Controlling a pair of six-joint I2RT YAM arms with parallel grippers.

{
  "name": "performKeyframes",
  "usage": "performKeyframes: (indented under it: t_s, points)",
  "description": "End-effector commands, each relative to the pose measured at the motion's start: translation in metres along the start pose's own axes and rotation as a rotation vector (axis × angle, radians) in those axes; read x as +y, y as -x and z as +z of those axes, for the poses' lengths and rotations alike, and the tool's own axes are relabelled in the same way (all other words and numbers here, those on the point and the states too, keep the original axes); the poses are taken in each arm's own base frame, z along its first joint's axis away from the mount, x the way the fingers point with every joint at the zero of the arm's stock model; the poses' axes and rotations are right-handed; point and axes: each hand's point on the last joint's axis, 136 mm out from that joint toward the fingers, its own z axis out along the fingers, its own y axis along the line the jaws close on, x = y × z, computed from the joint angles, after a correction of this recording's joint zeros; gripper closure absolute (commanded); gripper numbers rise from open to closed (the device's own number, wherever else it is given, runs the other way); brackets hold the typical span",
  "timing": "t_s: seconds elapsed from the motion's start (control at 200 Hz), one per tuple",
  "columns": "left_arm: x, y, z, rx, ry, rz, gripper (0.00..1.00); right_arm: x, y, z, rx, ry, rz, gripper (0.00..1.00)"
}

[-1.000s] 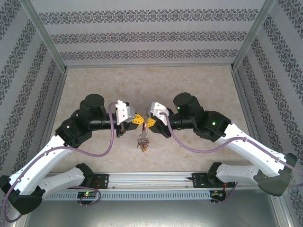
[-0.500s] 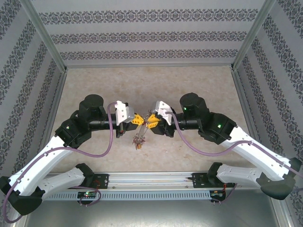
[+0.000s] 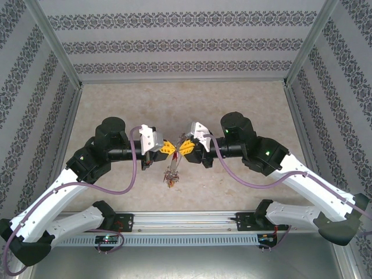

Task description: Put the keys on the keyring

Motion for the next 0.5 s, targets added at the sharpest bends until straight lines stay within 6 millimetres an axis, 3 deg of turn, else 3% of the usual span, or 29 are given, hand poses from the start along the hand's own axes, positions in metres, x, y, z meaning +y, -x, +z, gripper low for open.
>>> performKeyframes:
  t_s: [0.0, 0.105, 0.32, 0.495]
  points:
    - [0.0010, 0.0267, -0.0084, -0.099, 0.011, 0.060, 1.00, 0.0007, 0.0021, 0.0008, -0.011, 0.023, 0.003, 0.89]
    - [0.0015, 0.0272, -0.0092, -0.101, 0.016, 0.059, 1.00, 0.0010, 0.0013, 0.0017, -0.008, 0.030, 0.006, 0.89]
    - [0.0020, 0.0272, -0.0091, -0.101, 0.016, 0.058, 1.00, 0.0018, -0.0015, 0.0044, -0.004, 0.044, 0.014, 0.79]
    - [0.0019, 0.0282, -0.0097, -0.104, 0.017, 0.059, 1.00, 0.0017, -0.0001, 0.0043, -0.009, 0.046, 0.012, 0.91]
